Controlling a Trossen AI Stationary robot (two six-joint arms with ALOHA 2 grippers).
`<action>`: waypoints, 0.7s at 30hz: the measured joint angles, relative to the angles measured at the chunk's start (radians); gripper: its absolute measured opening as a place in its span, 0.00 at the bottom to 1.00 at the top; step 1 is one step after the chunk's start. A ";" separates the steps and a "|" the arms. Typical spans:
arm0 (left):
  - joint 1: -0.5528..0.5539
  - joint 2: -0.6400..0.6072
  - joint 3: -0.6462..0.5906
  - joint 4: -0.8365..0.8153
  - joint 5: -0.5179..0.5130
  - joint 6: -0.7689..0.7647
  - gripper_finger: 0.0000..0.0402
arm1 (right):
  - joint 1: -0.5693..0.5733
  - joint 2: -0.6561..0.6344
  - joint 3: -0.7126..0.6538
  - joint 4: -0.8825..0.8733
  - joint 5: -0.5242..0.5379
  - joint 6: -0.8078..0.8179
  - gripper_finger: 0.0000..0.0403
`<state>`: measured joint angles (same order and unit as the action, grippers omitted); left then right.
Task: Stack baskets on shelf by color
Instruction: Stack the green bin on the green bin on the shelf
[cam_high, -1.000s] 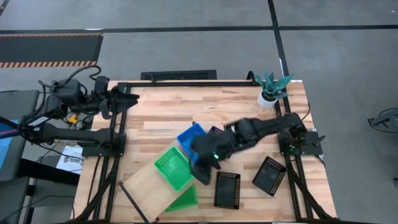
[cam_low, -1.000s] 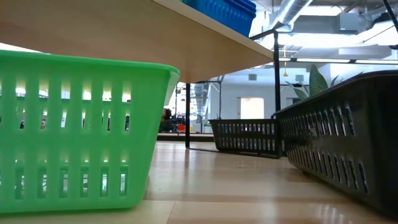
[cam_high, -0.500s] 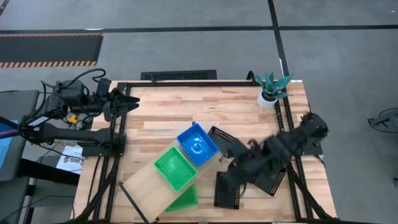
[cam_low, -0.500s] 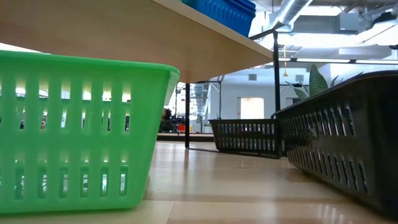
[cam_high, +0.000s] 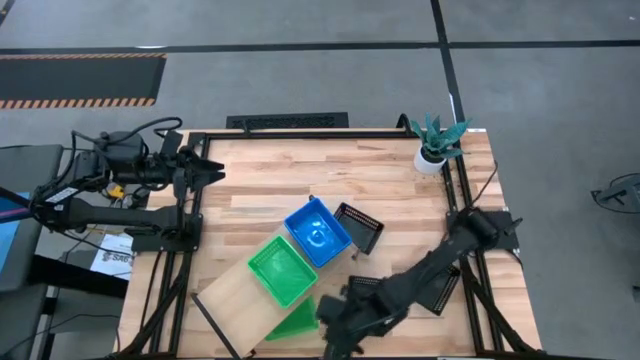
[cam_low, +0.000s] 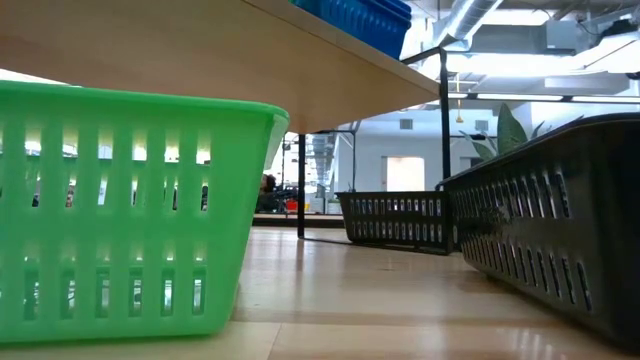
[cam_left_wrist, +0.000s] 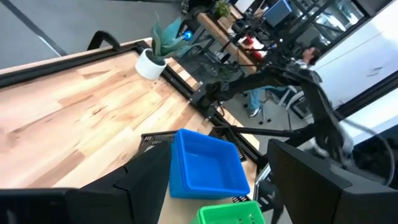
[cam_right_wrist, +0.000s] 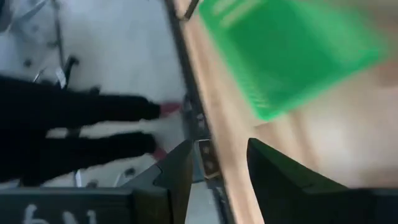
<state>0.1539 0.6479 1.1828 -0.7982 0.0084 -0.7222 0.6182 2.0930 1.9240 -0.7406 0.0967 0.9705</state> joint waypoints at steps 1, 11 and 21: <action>0.000 0.000 0.000 -0.003 -0.005 0.000 0.63 | -0.007 0.026 0.000 0.036 -0.030 -0.016 0.42; 0.000 0.000 0.000 -0.010 -0.015 0.050 0.63 | -0.046 0.173 -0.001 0.225 -0.072 -0.231 0.41; 0.000 0.000 0.000 -0.052 -0.015 0.056 0.63 | -0.058 0.219 0.000 0.195 -0.061 -0.294 0.38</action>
<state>0.1539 0.6479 1.1828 -0.8500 -0.0067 -0.6666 0.5599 2.3117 1.9244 -0.5457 0.0357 0.6769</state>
